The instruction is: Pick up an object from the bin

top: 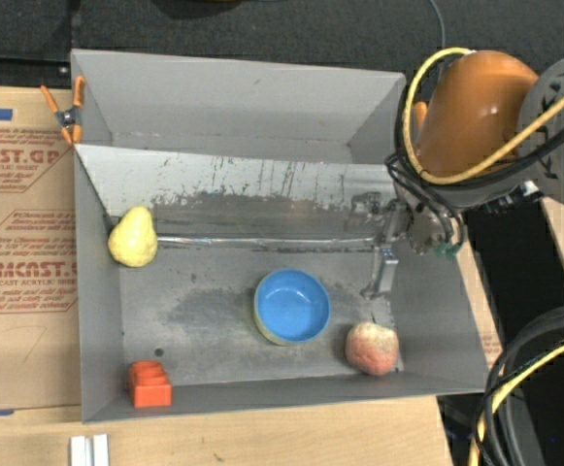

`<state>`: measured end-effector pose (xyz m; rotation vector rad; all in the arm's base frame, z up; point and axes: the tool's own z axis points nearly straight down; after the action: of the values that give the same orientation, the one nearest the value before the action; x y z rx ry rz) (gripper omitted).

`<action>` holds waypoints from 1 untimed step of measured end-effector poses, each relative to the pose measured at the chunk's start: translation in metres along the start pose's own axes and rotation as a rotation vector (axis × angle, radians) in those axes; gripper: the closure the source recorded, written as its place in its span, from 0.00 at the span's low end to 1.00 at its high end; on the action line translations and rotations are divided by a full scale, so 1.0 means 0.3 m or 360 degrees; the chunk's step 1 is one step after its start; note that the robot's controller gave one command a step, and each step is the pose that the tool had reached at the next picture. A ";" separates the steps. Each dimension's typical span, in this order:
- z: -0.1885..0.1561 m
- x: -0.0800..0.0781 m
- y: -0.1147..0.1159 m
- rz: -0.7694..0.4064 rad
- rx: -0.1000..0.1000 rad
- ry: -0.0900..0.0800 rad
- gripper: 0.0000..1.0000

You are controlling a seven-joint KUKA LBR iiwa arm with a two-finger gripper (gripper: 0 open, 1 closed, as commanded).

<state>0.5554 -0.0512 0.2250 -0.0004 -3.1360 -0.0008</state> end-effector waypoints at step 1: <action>-0.016 -0.004 0.001 -0.0002 0.0001 -0.0013 0.00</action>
Offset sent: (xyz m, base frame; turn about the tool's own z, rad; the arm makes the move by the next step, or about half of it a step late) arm 0.0104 0.0628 -0.1550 -0.1185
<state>0.5567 -0.0509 0.2299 0.0014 -3.1442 0.0006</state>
